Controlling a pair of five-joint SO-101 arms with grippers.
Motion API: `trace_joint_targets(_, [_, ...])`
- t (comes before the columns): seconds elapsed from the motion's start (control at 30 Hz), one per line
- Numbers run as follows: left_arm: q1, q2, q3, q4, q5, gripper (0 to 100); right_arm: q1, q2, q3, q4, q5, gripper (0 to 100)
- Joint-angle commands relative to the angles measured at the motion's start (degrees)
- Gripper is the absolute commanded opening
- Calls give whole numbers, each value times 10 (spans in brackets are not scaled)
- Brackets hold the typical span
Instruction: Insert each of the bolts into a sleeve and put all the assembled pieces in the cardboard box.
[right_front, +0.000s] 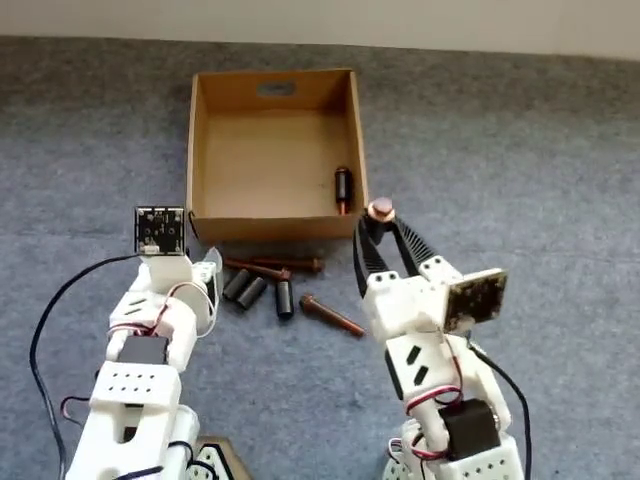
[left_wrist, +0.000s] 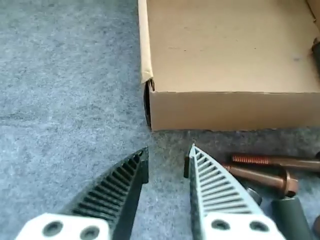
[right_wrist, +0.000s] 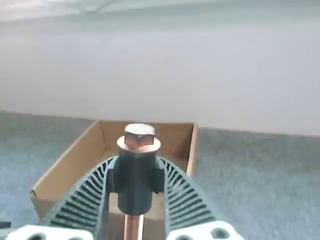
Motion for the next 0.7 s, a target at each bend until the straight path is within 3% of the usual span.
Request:
trace_joint_targets(0.0, [-3,0,-2,-13,-4,141,1,22,-105,-3,47,10])
trace_joint_targets(0.13, [-3,0,-1,-13,-4,141,1,138,-196,-4,55,10])
trace_joint_targets(0.47, [-3,1,0,-13,-4,140,-6,593,-441,-2,47,10])
trace_joint_targets(0.67, [-3,1,0,-13,-4,140,-9,793,-509,-15,-61,10])
